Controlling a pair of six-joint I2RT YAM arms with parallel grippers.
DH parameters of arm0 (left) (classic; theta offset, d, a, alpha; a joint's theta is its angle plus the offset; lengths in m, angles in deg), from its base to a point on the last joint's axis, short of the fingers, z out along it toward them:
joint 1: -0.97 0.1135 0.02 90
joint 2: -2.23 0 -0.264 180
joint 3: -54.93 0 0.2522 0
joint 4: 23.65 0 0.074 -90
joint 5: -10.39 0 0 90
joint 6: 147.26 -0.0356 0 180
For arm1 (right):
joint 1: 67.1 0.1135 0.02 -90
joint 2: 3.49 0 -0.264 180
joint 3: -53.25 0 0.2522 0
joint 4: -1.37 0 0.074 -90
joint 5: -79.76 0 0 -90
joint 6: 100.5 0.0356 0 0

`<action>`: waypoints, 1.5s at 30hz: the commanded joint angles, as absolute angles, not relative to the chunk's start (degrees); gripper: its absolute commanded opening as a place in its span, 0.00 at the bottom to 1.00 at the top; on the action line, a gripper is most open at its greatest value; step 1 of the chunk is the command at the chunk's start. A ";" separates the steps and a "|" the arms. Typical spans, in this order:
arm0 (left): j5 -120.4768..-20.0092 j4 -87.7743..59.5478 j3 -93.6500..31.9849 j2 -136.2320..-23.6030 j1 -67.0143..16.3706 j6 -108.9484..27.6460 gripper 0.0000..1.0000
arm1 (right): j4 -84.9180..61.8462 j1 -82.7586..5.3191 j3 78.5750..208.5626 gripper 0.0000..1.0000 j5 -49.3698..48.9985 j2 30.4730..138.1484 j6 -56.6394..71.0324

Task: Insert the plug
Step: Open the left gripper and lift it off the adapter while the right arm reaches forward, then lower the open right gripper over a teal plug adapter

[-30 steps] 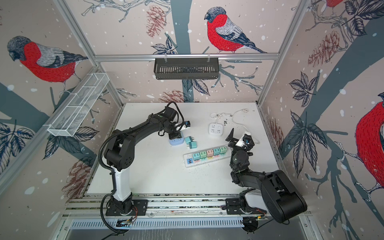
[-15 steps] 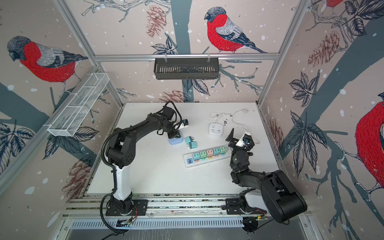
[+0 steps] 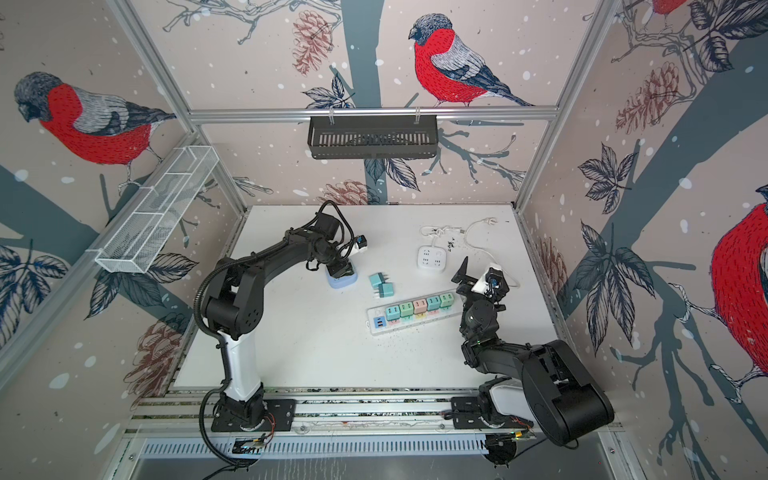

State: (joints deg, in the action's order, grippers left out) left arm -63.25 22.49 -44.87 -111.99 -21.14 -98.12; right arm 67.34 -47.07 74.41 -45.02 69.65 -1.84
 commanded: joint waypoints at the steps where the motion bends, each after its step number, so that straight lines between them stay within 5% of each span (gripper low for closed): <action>1: -61.10 19.90 -44.13 -108.98 -21.77 -97.94 0.98 | 67.60 -47.20 75.19 1.00 -45.13 69.87 -1.37; 6: -60.02 10.32 -36.05 -97.04 -24.11 -95.98 0.98 | 66.89 -47.31 75.72 1.00 -44.79 70.06 -1.45; 11: -71.94 -15.17 -17.20 -77.32 -28.39 -88.07 0.98 | 67.20 -47.26 75.91 1.00 -41.98 70.50 -1.88; 15: -82.67 -47.43 4.75 -63.95 -28.00 -69.26 0.98 | 61.56 -47.07 78.39 0.89 -36.23 69.48 -1.81; 19: -86.21 -55.70 15.66 -58.57 -22.79 -55.82 0.98 | 45.88 -46.03 85.82 0.84 -25.28 66.37 -1.70; 27: -94.99 -78.67 33.77 -61.00 -20.32 -52.05 0.98 | 16.35 -35.15 106.10 0.82 -17.90 74.54 -12.52; 34: -90.51 -80.82 31.36 -70.82 -15.74 -44.51 0.98 | 3.47 -29.23 117.00 0.81 -17.19 86.12 -17.40; 40: -84.49 -112.94 38.37 -87.43 -15.50 -47.33 0.98 | -4.01 -28.85 123.68 0.80 -13.33 94.64 -19.10; 45: -89.63 -108.89 37.14 -86.22 -15.43 -45.01 0.98 | -9.46 -27.39 128.58 0.78 -14.83 101.29 -20.67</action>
